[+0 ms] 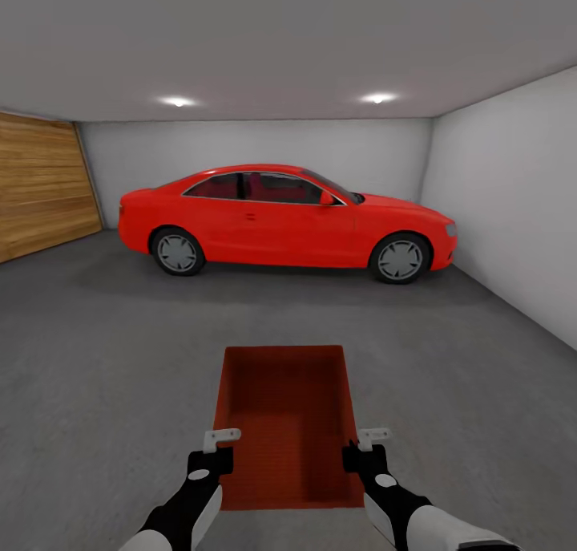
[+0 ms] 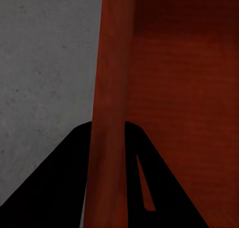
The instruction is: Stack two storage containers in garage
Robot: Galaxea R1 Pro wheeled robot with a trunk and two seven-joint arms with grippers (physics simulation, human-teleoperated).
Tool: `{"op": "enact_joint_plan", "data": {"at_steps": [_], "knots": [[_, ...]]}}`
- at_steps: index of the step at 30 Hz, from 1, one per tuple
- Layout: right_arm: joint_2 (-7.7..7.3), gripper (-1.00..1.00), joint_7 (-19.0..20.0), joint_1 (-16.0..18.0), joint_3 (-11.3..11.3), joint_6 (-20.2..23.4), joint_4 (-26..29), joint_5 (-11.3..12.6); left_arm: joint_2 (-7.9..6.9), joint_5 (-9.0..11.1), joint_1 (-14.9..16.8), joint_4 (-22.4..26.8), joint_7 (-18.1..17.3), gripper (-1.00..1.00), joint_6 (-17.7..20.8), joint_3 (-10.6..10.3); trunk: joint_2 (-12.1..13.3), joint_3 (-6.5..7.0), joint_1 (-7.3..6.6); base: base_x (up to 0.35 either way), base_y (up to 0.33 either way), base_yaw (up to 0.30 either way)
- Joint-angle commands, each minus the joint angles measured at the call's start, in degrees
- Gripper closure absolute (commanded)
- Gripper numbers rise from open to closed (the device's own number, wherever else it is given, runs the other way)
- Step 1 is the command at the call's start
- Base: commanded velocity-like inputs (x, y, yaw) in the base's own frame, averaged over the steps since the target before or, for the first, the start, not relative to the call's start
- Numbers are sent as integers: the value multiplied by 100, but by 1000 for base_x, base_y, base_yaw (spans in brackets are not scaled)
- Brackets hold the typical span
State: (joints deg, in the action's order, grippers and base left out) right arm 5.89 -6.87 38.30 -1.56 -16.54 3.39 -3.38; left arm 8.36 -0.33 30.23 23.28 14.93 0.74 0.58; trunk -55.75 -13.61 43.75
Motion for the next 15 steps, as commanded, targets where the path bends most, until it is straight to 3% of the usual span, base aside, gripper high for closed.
{"op": "enact_joint_plan", "data": {"at_steps": [1,15], "knots": [[0,100,-43,2,121,-16,-17,12,-71,-90,4,239,54,100,14,215,-5,-8,4,322,0,0],[0,100,-43,3,121,-16,-14,12,-71,-90,4,238,54,100,14,215,-5,-8,4,322,0,0]]}}
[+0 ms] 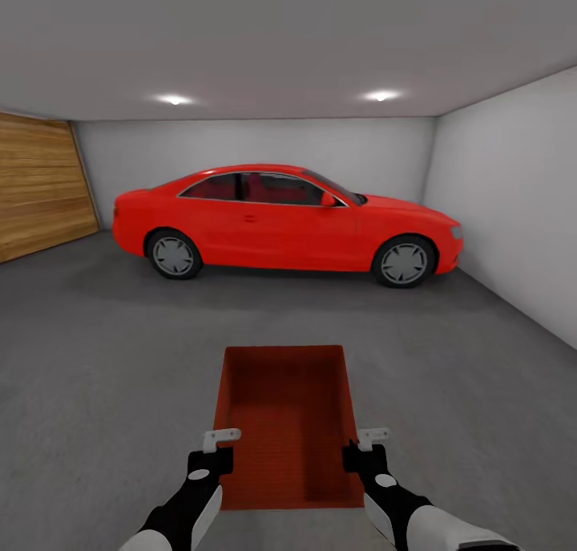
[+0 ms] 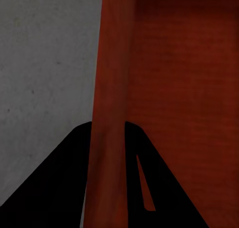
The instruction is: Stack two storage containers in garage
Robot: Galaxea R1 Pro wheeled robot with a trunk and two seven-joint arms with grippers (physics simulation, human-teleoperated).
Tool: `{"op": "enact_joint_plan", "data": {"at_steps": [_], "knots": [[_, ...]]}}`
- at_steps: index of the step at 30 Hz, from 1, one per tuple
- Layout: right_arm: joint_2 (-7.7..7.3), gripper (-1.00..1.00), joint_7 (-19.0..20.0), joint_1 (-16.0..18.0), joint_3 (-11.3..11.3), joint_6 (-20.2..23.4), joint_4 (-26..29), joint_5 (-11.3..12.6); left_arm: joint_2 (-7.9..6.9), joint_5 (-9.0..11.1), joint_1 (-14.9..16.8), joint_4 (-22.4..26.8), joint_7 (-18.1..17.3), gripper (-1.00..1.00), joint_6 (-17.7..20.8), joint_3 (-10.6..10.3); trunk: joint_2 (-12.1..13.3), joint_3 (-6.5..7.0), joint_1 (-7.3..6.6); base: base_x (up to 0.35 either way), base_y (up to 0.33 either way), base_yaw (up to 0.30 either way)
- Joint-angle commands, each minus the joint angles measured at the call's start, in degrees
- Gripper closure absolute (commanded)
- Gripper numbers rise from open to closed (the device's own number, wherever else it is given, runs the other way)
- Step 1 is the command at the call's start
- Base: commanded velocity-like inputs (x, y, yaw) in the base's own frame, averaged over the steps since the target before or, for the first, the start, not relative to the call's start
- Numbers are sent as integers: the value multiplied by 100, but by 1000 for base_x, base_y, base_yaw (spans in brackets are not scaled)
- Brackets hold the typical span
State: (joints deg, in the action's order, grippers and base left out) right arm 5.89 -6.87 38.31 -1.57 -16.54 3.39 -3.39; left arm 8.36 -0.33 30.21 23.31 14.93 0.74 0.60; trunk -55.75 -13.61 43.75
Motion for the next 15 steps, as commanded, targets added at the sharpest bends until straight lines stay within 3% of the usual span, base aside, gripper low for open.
{"op": "enact_joint_plan", "data": {"at_steps": [1,15], "knots": [[0,100,-43,1,122,-16,-14,13,-71,-90,8,235,54,100,14,213,-5,-8,4,322,0,0],[0,100,-43,1,122,-16,-14,13,-71,-90,7,227,54,100,14,213,-5,-8,4,322,0,0]]}}
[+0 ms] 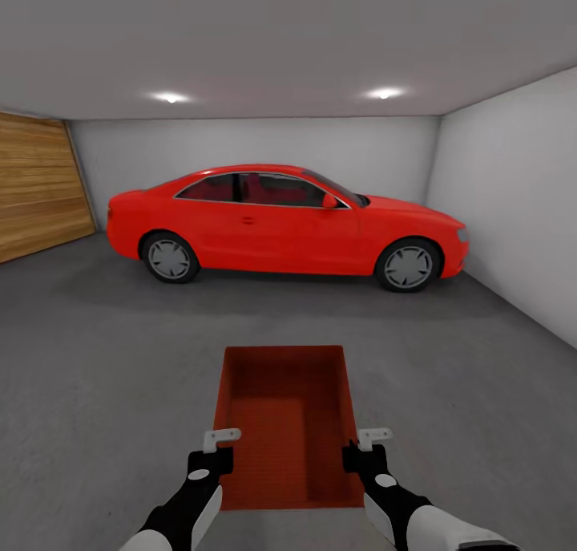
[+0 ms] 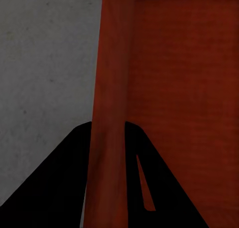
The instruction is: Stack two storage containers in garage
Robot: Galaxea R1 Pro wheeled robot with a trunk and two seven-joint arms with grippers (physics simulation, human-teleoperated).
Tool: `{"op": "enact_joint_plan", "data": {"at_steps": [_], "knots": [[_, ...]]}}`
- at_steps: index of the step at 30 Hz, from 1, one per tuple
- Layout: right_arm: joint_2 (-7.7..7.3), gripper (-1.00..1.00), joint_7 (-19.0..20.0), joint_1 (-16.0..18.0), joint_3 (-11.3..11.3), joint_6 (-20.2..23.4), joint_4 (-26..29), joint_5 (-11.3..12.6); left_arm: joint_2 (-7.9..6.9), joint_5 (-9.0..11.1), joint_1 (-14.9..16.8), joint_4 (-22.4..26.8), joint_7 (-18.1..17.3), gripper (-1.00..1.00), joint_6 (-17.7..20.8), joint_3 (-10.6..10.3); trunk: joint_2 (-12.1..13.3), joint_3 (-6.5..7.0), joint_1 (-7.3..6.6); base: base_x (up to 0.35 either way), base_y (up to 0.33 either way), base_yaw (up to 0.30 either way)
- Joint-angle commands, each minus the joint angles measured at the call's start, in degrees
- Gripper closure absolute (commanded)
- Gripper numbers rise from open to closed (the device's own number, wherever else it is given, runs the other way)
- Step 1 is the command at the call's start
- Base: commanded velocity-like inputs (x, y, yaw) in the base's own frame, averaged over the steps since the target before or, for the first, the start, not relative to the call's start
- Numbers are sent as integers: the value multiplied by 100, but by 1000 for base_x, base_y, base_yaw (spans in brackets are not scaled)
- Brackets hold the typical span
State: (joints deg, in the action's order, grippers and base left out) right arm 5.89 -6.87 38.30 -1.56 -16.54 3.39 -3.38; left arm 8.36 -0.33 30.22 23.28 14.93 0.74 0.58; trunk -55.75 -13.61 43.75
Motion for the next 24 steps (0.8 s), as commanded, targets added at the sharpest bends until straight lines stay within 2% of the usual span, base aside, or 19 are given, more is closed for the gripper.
{"op": "enact_joint_plan", "data": {"at_steps": [1,16,24], "knots": [[0,100,-43,2,121,-15,-14,13,-71,-92,6,229,54,100,14,214,-5,-8,4,322,0,0],[0,100,-43,3,121,-15,-14,13,-65,-90,6,229,54,100,14,214,-5,-8,4,322,0,-1],[0,100,-43,4,121,-15,-14,13,-63,-91,3,229,54,100,14,214,-5,14,4,321,0,-210]]}}
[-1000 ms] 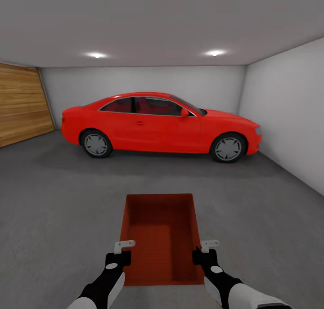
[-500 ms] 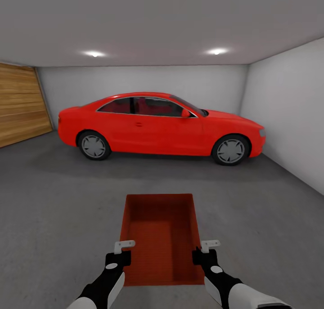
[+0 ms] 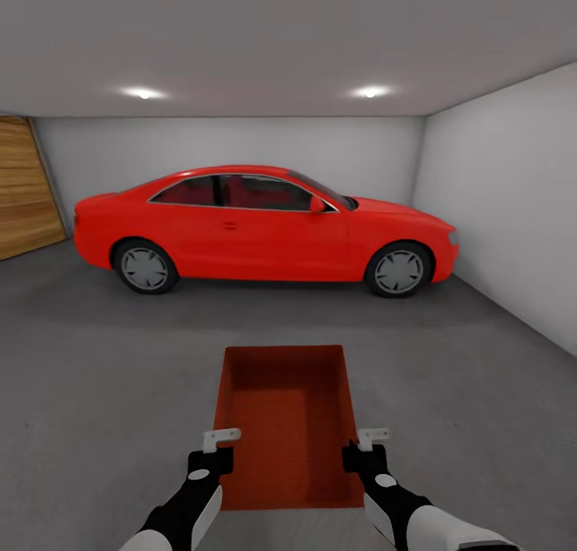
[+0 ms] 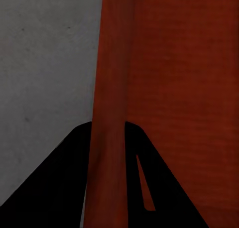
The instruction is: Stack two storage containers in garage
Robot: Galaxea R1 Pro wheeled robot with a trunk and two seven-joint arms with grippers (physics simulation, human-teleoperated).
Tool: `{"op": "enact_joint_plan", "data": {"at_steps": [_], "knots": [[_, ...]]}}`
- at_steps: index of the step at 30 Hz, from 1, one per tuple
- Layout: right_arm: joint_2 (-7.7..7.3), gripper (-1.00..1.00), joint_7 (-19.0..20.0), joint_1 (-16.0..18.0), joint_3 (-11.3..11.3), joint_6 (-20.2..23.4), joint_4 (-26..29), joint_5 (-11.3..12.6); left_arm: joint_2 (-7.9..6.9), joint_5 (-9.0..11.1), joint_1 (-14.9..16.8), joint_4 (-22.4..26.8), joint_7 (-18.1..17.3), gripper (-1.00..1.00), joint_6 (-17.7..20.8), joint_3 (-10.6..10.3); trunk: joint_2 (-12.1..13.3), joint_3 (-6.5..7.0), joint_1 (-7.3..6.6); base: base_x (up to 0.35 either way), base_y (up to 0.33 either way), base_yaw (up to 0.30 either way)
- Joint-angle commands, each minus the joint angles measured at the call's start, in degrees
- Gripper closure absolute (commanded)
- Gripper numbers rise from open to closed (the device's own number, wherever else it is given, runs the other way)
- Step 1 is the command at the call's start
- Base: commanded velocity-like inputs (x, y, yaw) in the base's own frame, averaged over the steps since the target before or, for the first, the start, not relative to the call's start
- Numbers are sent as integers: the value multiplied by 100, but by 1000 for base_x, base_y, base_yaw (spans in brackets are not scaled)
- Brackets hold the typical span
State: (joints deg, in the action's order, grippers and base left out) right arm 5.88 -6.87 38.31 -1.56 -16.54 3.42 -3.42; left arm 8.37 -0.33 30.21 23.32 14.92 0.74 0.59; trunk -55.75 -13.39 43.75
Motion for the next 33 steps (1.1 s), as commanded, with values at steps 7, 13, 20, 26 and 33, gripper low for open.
{"op": "enact_joint_plan", "data": {"at_steps": [7,13,20,26,33], "knots": [[1,100,-42,2,121,-17,-17,17,-66,-90,8,226,55,100,14,213,-5,17,4,321,0,-264],[1,100,-42,2,121,-22,-17,17,-68,-90,9,226,55,100,14,213,-5,38,4,322,0,-265],[1,100,-42,1,121,-20,-17,17,-65,-90,7,226,55,100,14,213,-5,57,4,322,0,-213],[1,100,-42,3,121,-16,-17,13,-64,-90,9,226,55,100,14,213,-5,59,4,321,0,-24],[1,100,-42,1,121,-15,-17,17,-64,-90,5,223,51,100,22,213,-5,59,4,322,54,-114]]}}
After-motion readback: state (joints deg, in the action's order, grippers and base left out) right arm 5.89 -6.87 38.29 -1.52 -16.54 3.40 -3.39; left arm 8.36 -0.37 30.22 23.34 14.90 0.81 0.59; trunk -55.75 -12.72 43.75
